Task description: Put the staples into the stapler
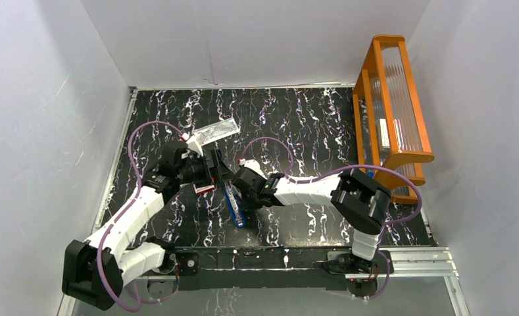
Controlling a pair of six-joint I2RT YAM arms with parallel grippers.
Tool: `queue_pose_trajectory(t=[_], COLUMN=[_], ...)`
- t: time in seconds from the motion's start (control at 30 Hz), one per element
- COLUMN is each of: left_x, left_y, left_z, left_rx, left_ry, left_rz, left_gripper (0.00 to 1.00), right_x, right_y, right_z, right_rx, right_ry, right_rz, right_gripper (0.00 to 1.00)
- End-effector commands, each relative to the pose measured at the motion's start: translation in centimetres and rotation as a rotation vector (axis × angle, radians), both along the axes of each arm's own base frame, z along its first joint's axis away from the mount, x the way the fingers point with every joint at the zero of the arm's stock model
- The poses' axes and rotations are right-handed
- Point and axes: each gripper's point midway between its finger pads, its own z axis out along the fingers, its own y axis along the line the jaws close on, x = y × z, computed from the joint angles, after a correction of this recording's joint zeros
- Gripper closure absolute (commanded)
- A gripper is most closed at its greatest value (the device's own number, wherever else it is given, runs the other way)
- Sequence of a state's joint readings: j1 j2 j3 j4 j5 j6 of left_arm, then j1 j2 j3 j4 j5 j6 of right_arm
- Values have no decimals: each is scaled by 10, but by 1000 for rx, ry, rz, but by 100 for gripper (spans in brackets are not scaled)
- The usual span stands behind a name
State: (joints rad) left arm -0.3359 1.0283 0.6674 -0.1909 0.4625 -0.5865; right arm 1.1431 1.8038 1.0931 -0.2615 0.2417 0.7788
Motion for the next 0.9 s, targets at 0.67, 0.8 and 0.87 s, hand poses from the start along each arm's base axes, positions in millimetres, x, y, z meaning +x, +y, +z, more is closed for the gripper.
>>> queue_pose_trajectory(t=[0.67,0.8,0.87], left_x=[6,5,5], left_y=[-14,-21,-25], left_z=[-25,-30,-33], left_rx=[55,33,26], left_ry=[63,95,110], left_rz=[-36,-73,-89], left_gripper=[9,22,29], right_x=[-3,6,9], right_y=[-51,-54,-50], right_z=[32,26,27], right_rx=[298,309,307], right_ry=[74,108,107], right_rz=[-136,-165,-150], right_gripper=[55,61,62])
